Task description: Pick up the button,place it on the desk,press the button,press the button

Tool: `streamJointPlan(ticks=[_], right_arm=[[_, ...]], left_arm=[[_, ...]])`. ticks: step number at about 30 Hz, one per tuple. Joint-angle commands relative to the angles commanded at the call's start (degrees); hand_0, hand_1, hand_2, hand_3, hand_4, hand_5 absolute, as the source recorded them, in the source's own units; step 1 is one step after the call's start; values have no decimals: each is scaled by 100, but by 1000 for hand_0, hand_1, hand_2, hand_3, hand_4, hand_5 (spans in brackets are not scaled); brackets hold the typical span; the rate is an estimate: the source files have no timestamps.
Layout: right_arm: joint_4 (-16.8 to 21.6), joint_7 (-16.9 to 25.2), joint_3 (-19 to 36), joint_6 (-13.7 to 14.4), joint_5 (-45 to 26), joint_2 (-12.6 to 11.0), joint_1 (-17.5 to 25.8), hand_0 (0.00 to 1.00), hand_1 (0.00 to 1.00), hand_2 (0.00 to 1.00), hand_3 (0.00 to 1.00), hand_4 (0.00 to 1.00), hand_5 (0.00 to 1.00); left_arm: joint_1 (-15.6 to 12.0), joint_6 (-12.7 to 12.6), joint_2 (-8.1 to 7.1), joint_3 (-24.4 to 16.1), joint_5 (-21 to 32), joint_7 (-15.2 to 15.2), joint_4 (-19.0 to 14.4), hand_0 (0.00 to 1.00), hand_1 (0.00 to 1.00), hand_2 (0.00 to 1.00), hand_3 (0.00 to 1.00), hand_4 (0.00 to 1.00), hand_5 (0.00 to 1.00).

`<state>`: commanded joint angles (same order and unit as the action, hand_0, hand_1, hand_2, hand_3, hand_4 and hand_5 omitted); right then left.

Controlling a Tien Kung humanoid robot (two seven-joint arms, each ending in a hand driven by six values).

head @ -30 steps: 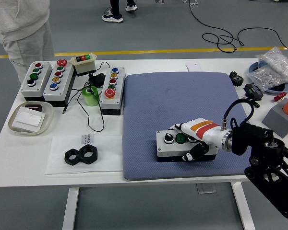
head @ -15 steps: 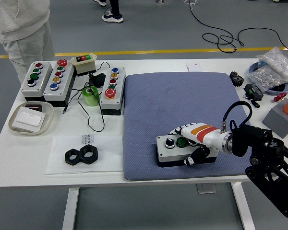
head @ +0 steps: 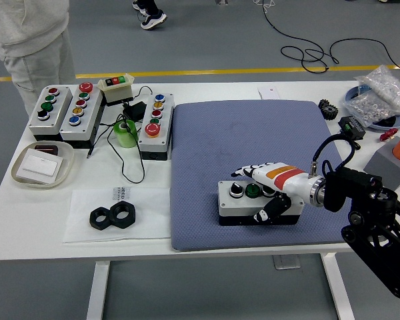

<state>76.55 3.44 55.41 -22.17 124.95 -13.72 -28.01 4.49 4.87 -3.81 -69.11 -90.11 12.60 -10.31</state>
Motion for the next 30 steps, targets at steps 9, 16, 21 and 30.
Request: streamJointPlan(ticks=[9, 16, 21, 30], right_arm=[[-43, -9, -12, 60, 30, 19, 8, 953, 969, 998, 998, 934, 316], [144, 18, 55, -18, 71, -50, -2, 951, 970, 998, 998, 940, 315], [261, 32, 86, -30, 49, -89, -31, 947, 968, 998, 998, 939, 307], [841, 63, 265, -123, 95, -408, -27, 937, 965, 998, 998, 946, 310]], left_arm=[[3, 3, 8, -6, 2, 0, 0, 743, 905, 957, 785, 549, 998], [2, 3, 10, -33, -2, 5, 0, 743, 904, 956, 784, 549, 998], [2, 8, 7, -62, -28, 8, 0, 743, 904, 957, 784, 548, 998], [-16, -4, -7, -114, -36, 17, 0, 743, 905, 956, 784, 550, 998]])
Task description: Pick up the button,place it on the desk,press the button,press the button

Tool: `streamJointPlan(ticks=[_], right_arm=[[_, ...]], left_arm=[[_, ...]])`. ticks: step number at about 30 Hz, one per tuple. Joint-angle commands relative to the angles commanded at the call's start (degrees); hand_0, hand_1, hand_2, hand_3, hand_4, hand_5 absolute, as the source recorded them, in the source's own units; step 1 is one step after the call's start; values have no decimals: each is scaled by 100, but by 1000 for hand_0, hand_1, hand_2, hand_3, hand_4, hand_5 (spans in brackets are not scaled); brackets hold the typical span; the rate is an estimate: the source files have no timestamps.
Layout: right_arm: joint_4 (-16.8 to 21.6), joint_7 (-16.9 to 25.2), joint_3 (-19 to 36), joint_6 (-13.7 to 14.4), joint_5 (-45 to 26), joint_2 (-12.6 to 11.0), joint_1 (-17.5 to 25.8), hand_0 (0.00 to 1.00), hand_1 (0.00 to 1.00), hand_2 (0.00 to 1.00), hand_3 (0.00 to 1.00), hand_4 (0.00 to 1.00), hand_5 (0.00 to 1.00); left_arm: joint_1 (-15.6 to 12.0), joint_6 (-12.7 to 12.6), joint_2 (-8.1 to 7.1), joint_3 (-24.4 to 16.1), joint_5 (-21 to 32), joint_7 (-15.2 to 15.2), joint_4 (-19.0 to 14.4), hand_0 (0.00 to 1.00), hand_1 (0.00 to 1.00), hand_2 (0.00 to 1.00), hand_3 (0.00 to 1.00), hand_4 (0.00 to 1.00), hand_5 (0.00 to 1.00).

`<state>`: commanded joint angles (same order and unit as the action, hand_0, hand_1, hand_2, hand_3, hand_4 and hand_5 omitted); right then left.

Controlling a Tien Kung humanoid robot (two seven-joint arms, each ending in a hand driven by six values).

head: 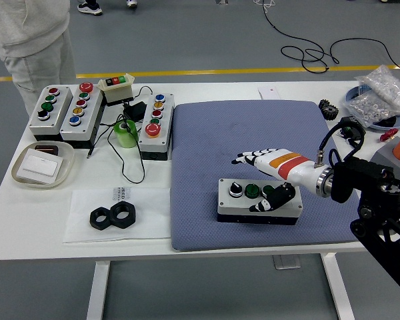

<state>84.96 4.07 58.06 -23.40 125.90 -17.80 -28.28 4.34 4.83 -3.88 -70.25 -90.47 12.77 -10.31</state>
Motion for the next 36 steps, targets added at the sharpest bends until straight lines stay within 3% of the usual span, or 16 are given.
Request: streamJointPlan(ticks=[8, 9, 14, 15, 18, 20, 21, 26, 27, 31, 32, 33, 36], right_arm=[[952, -54, 222, 27, -71, -1027, -25, 925, 951, 981, 998, 948, 310], [1102, -66, 241, 47, -154, -1242, -48, 800, 725, 693, 949, 924, 275], [1432, -119, 254, 179, -356, -2022, -102, 800, 725, 693, 949, 924, 275], [1469, -132, 241, 184, -384, -2148, -115, 599, 502, 510, 884, 790, 86], [1580, -129, 175, 168, -401, -2455, -153, 599, 502, 510, 884, 790, 86], [1697, -137, 30, 112, -457, -2863, -212, 599, 502, 510, 884, 790, 86], [1697, -125, -16, 68, -452, -3059, -220, 296, 250, 363, 836, 601, 2], [1697, -84, -145, -77, -450, -3738, -264, 296, 250, 363, 836, 601, 2], [1697, -70, -165, -104, -431, -3819, -278, 228, 113, 205, 785, 538, 2], [1697, 27, -188, -305, -333, -4084, -323, 228, 113, 205, 785, 538, 2], [1697, 40, -186, -344, -326, -4104, -325, 228, 113, 205, 785, 538, 2], [1697, 58, -213, -421, -277, -4135, -343, 198, 72, 160, 751, 459, 2], [1697, 102, -251, -548, -212, -4123, -376, 198, 72, 160, 751, 459, 2]], left_arm=[[-65, 1, -36, -142, -85, 24, 0, 744, 905, 957, 784, 551, 998], [-82, 1, -48, -161, -80, 27, 0, 744, 905, 957, 783, 550, 998], [-133, -15, -67, -239, -113, 35, 0, 744, 905, 957, 783, 550, 998], [-140, -17, -70, -247, -110, 37, 0, 743, 905, 957, 782, 551, 998], [-158, -24, -73, -263, -117, 39, 0, 743, 905, 957, 782, 551, 998], [-179, -23, -85, -238, -54, 42, 0, 743, 905, 957, 782, 551, 998], [-188, -29, -93, -225, -24, 38, 0, 741, 905, 957, 781, 550, 998], [-213, -48, -121, -249, -7, 36, 0, 741, 905, 957, 781, 550, 998], [-213, -49, -126, -256, -15, 36, 0, 741, 905, 957, 781, 550, 998], [-209, -55, -144, -269, -24, 39, 0, 741, 905, 957, 781, 550, 998], [-209, -56, -147, -268, -21, 39, 0, 741, 905, 957, 781, 550, 998], [-209, -57, -153, -256, -2, 38, 0, 742, 905, 956, 779, 550, 998], [-206, -61, -149, -271, -14, 41, 0, 742, 905, 956, 779, 550, 998]])
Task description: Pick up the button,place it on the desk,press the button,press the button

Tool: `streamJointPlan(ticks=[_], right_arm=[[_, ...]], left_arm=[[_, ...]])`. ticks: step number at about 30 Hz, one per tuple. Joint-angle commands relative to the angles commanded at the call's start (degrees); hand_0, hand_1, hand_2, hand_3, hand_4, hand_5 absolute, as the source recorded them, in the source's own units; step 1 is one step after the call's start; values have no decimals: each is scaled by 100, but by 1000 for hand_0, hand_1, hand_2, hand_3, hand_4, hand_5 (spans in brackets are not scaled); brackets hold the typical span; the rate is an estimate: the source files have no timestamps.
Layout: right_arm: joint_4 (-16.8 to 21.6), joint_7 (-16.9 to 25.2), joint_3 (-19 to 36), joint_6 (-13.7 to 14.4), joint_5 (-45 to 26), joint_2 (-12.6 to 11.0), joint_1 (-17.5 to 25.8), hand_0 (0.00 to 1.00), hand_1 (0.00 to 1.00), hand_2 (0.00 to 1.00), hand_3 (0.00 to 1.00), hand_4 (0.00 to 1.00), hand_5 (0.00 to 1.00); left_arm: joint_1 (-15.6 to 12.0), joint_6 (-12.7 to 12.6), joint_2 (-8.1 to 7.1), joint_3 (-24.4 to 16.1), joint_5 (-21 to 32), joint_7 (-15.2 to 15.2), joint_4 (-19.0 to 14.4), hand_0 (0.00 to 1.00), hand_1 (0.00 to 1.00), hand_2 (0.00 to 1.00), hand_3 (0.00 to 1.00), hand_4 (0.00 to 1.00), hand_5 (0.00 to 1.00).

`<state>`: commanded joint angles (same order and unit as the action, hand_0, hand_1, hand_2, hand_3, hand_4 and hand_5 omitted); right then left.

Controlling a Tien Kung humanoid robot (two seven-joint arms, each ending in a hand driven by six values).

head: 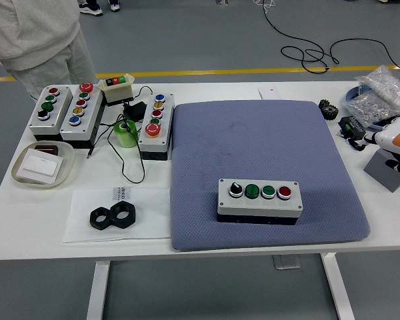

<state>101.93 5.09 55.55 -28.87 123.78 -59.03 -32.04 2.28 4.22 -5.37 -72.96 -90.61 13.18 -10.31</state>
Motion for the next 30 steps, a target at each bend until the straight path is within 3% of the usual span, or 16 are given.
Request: streamJointPlan(ticks=[18, 30], right_arm=[[0, 142, -493, -283, 136, 162, -385, 180, 58, 146, 746, 439, 2], [-184, 162, -788, -320, 88, 416, -699, 179, 56, 143, 747, 436, 2]], left_arm=[[35, -3, -10, 2, -13, -1, 0, 743, 905, 956, 778, 550, 998], [43, -5, -18, 0, -16, -3, 0, 741, 905, 956, 778, 549, 998]])
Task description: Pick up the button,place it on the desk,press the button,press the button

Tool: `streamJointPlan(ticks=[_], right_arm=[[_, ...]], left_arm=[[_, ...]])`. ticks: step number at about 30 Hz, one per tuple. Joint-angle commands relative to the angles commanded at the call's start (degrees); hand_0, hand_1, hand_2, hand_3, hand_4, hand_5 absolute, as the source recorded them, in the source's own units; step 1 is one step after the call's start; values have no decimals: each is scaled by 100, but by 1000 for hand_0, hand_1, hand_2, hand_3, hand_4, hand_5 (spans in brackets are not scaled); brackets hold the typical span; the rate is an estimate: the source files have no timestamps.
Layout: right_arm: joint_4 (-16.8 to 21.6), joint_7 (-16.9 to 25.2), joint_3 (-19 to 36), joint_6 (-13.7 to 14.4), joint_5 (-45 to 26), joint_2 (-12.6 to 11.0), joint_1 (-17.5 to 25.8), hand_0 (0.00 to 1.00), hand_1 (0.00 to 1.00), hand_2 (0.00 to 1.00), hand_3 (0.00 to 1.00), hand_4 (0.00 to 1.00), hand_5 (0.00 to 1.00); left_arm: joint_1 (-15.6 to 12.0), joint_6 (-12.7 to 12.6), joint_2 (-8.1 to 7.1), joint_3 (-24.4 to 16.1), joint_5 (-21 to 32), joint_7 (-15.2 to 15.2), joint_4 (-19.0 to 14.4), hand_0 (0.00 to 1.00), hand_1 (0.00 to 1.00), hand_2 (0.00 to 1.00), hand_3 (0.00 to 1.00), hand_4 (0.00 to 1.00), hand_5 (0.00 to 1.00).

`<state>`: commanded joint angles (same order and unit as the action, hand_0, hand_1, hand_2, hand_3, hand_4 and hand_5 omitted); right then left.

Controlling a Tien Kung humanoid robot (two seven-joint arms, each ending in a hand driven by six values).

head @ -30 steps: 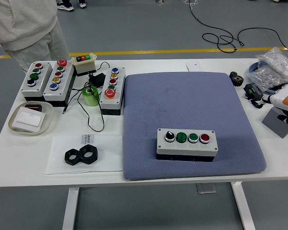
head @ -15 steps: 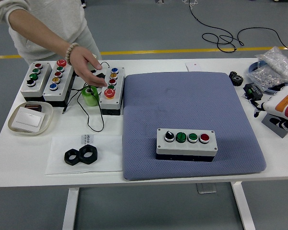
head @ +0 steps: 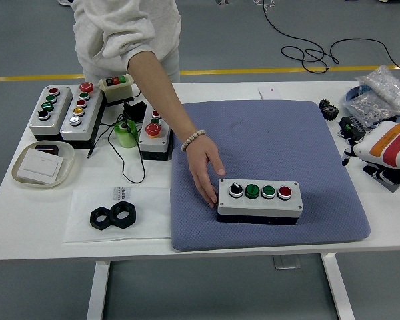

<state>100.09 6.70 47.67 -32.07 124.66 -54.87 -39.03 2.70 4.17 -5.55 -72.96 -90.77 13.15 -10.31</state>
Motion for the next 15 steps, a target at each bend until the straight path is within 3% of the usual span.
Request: streamJointPlan(ticks=[10, 15], right_arm=[[184, 205, -312, -290, -116, 43, -218, 177, 55, 142, 759, 432, 2], [184, 220, -350, -303, -159, 128, -248, 178, 55, 143, 762, 432, 2]], left_arm=[[14, -8, -35, -7, 12, -4, 0, 739, 905, 956, 778, 549, 998], [11, -10, -37, -24, -6, -3, 0, 738, 905, 956, 778, 549, 998]])
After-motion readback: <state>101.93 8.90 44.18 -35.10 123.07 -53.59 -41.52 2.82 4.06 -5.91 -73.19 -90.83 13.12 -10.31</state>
